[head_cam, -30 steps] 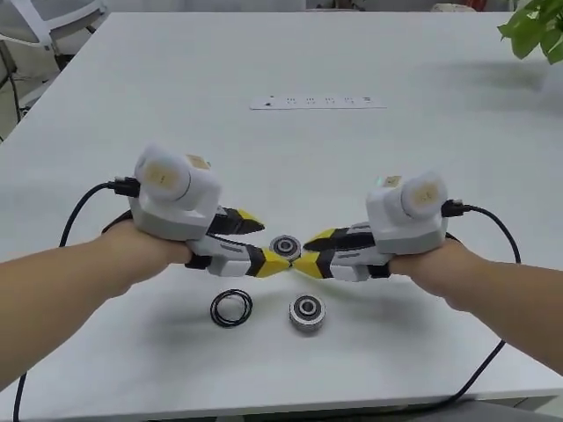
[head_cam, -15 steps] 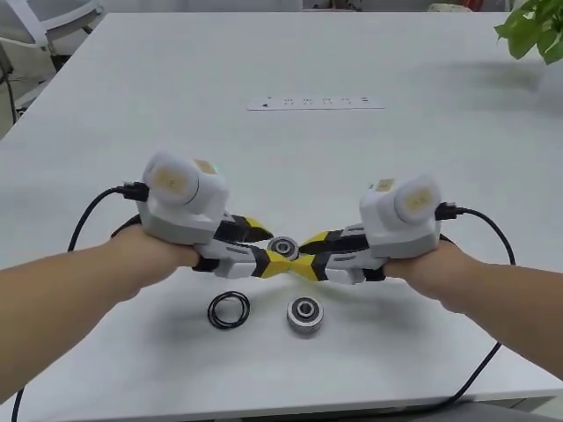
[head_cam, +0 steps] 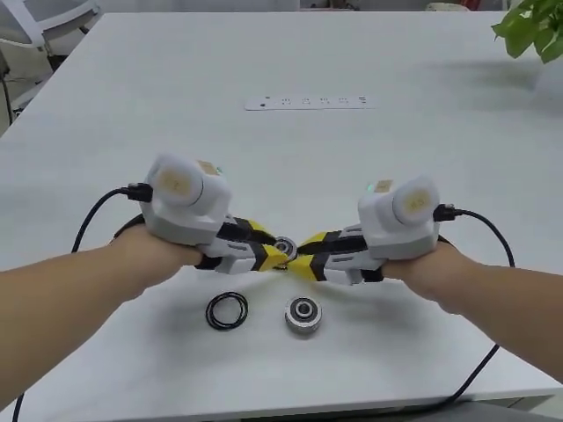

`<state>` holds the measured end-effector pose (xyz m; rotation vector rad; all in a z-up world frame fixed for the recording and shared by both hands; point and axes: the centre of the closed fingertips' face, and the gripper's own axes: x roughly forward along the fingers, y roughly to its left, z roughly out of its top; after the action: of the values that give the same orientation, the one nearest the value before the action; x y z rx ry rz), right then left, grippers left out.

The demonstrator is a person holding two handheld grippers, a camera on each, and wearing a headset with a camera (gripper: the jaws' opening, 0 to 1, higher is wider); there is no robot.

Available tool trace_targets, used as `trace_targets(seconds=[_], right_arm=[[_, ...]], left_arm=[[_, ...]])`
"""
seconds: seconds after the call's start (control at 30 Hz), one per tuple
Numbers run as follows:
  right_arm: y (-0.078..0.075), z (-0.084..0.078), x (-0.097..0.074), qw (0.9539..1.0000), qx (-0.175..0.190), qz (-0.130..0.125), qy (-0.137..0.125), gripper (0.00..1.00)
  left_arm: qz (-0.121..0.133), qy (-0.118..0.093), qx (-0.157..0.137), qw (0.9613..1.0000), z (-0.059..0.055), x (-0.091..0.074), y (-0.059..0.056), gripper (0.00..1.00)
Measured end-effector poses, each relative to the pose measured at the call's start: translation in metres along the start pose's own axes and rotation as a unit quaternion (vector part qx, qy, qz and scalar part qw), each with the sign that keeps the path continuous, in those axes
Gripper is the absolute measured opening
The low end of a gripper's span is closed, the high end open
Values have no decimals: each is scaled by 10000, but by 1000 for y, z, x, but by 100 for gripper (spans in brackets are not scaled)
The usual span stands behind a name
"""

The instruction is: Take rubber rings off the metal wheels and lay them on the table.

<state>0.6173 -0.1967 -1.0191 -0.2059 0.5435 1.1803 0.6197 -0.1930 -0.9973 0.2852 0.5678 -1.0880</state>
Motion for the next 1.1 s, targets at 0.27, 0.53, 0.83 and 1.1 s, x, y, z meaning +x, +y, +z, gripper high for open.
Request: trace_targets(seconds=[0.27, 0.53, 0.83, 1.1], right_arm=[[0, 0, 0, 10000, -1, -1, -9, 15], [-1, 0, 0, 10000, 22, -2, -11, 14], [-3, -2, -3, 9998, 173, -69, 5, 1], [-6, -2, -3, 9981, 602, -141, -25, 0]], left_arm=[[115, 46, 237, 9996, 0, 3, 4, 16], [205, 79, 448, 9988, 0, 1, 1, 14], [273, 23, 449, 9986, -1, 2, 4, 13], [320, -36, 407, 9987, -1, 2, 4, 13]])
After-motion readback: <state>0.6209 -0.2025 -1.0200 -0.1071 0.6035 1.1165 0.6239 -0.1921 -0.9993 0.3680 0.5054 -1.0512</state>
